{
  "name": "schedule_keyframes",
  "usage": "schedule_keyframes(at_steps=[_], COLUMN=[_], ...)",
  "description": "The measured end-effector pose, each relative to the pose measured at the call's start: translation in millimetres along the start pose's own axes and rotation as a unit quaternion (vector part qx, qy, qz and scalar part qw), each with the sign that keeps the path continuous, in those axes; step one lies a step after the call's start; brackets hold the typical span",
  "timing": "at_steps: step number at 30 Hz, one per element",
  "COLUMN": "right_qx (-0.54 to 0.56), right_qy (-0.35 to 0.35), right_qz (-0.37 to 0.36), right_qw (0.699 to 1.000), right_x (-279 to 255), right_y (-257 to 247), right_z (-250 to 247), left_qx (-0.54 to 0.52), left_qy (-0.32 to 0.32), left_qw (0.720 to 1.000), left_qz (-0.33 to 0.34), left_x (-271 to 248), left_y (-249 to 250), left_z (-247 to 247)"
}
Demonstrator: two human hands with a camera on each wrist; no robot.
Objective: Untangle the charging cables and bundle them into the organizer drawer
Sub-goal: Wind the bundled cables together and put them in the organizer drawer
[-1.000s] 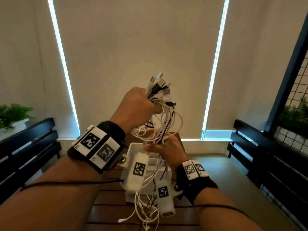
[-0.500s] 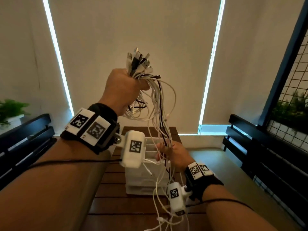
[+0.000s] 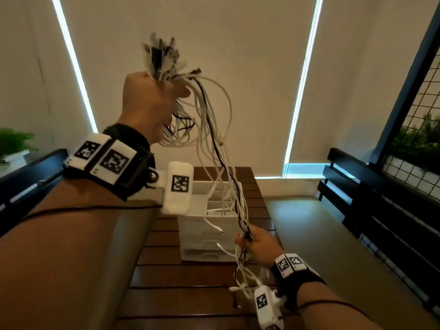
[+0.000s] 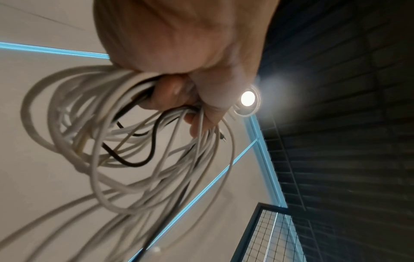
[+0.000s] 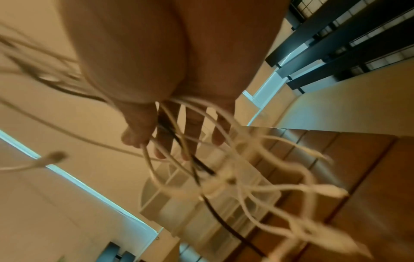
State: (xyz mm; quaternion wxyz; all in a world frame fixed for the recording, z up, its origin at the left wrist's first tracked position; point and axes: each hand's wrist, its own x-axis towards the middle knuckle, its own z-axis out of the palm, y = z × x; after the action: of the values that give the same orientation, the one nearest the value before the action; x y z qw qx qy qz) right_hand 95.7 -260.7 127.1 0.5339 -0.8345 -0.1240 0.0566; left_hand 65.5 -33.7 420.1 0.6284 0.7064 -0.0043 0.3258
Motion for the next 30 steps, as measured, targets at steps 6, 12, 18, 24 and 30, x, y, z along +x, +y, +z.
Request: schedule_keyframes(at_steps=[6,12,18,24,30], right_qx=[-0.03,-0.108,-0.043,-0.027,0.009], right_qy=[0.0,-0.009,-0.029,0.034,0.107], right_qz=[0.059,0.118,0.163,0.293,0.383], right_qw=[0.998,0.987,0.985,0.955,0.917], right_x=[0,-1,-2,-24,-23], right_y=[26,60,80,108,106], right_z=[5,13,20,25,33], left_qx=[-0.007,0.019,0.016,0.043,0.055], left_qy=[0.032,0.065,0.066,0.082,0.048], left_qw=[0.999,0.998,0.997,0.996,0.997], left_qz=[0.009,0.001,-0.022,0.009,-0.016], left_x=[8,13,15,22,19], left_y=[10,13,8,8,3], left_z=[0,-2,2,-1,10])
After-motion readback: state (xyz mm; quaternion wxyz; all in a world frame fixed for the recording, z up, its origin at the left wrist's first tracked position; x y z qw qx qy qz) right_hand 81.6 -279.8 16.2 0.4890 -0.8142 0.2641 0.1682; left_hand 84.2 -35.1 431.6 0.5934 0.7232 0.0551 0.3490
